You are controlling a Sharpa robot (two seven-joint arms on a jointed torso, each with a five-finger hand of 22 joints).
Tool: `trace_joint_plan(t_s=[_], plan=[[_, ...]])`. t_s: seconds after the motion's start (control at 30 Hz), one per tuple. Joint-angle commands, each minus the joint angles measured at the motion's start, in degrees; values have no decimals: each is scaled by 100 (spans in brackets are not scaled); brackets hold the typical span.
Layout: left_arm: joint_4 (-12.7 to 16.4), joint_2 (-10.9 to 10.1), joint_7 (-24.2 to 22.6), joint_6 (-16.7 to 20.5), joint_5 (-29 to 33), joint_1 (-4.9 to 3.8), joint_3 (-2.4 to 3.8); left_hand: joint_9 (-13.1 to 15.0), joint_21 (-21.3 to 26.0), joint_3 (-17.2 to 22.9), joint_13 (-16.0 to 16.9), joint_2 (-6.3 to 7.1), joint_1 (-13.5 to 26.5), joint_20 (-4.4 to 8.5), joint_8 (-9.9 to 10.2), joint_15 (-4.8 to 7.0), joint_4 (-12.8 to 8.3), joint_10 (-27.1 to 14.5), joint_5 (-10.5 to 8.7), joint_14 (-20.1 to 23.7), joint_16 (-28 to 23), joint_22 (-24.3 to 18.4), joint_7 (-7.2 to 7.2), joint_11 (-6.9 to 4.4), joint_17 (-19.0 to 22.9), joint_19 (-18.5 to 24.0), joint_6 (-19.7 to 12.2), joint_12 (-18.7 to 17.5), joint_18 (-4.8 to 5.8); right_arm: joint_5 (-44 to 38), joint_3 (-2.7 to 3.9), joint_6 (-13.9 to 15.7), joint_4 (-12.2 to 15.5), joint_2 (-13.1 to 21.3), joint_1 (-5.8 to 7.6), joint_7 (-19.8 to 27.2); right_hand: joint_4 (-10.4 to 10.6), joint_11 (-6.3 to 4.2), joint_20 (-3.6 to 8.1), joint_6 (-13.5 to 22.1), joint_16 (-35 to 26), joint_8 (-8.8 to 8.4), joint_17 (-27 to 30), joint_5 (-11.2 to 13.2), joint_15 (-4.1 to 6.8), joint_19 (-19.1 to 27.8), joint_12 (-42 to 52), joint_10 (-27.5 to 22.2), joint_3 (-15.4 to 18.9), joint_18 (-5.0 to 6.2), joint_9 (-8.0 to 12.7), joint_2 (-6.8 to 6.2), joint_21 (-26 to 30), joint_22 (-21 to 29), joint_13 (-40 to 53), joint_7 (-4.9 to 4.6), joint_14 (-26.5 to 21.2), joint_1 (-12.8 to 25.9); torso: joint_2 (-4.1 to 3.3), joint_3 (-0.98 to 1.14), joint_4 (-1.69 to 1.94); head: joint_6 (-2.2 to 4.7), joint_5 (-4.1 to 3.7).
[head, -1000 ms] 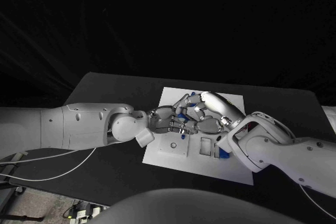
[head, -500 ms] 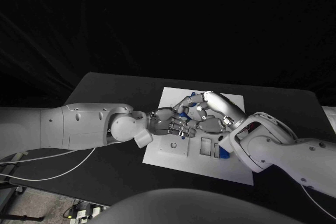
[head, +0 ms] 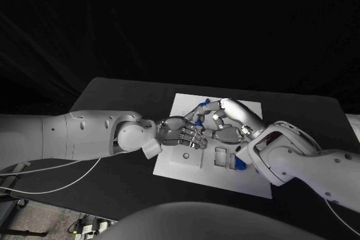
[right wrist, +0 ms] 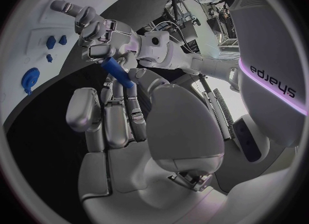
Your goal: Assemble the parts on the task board
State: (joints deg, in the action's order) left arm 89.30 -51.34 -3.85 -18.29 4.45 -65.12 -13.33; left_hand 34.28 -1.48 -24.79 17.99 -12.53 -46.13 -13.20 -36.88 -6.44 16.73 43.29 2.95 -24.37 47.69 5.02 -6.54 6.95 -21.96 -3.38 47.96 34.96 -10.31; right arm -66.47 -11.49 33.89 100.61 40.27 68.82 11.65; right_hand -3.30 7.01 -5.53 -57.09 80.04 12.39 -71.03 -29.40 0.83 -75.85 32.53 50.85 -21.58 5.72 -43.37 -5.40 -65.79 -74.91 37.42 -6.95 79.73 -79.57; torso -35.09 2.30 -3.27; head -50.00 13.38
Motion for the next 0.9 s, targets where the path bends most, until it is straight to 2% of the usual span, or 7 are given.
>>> trace_joint_plan(t_s=[0.03, 0.1, 0.17, 0.4, 0.7, 0.8, 0.9], plan=[[-7, -9, 11, -32, -87, -3, 10, 145, 4, -141, 11, -38, -54, -61, -49, -30, -5, -98, -27, 88, 17, 8, -3, 29, -9, -2, -128, 15, -38, -6, -9, -72, 5, 24, -24, 23, 26, -414, 15, 51, 15, 4, -5, -28, -6, -42, 15, 462, -13, -51, 9, 6, -23, -827, 9, -6, 31, -51, 0, 1, 0, 0, 2], [-11, -8, 13, 2, -104, -3, 10, 186, 5, -138, -13, -22, -71, -107, 49, -96, -3, -297, -26, 258, -58, 5, -49, 113, 9, -1, -376, -74, -27, 7, -9, -69, 8, 26, -27, 25, 30, -413, 15, 54, 13, 4, 0, -31, -7, -37, 13, 460, -14, -49, 7, 8, -16, -825, 7, -7, 30, -53, -1, 0, 0, 0, 2], [-20, -5, 5, 14, -117, -2, 10, 168, 6, -124, -32, -3, -93, -170, 158, -194, -2, -482, -27, 436, -121, 2, 21, 256, 22, 1, -533, -146, -6, 24, -9, -66, 13, 24, -29, 25, 30, -413, 15, 55, 13, 3, 0, -31, -7, -36, 12, 459, -14, -49, 6, 8, -15, -824, 7, -7, 29, -53, -4, 0, 0, 0, 0], [-31, -16, -37, 18, -133, -1, 10, 234, 5, -113, -9, -1, -100, -215, 93, -270, -3, -542, -27, 500, -89, 2, 127, 367, -4, -2, -435, -115, 12, 44, -9, -91, 13, 18, -35, 2, 27, -415, 15, 63, 16, 4, -3, -48, -6, -28, 9, 458, -22, -47, -5, 11, -14, -824, 3, -8, 34, -87, 0, 1, 1, 0, 16], [-47, -38, -57, 64, -135, -1, 10, 300, 2, -103, 15, -6, -120, -244, 23, -314, -4, -561, -27, 511, -49, 7, 188, 416, -26, -9, -329, -73, 26, 49, -10, -89, 0, 52, -50, -34, 21, -415, 15, 66, 14, 5, 2, -63, -5, -22, 9, 458, -27, -45, -13, 12, -10, -822, 1, -10, 33, -114, 0, 1, 1, 0, 39], [-56, -30, -65, 130, -135, 0, 10, 195, 2, -84, -23, 41, -147, -258, 295, -350, -7, -905, -24, 826, -159, 2, -42, 435, 1, -8, -693, -202, 38, 60, -10, -80, 3, 48, -54, -26, 21, -414, 15, 67, 12, 5, 6, -65, -5, -20, 8, 457, -28, -45, -15, 12, -10, -822, 0, -11, 31, -118, 0, 0, -3, 0, 36], [-60, -20, -99, 162, -135, 0, 10, -133, 5, -16, -90, 111, -137, -271, 801, -428, 4, -1360, -31, 1253, -312, -7, 114, 557, 48, -4, -1203, -385, 92, 63, -10, -89, 5, 34, -56, -25, 21, -414, 15, 68, 11, 5, 9, -66, -5, -19, 8, 456, -29, -45, -16, 12, -10, -822, 0, -12, 30, -121, -2, 1, -1, 0, 20]])
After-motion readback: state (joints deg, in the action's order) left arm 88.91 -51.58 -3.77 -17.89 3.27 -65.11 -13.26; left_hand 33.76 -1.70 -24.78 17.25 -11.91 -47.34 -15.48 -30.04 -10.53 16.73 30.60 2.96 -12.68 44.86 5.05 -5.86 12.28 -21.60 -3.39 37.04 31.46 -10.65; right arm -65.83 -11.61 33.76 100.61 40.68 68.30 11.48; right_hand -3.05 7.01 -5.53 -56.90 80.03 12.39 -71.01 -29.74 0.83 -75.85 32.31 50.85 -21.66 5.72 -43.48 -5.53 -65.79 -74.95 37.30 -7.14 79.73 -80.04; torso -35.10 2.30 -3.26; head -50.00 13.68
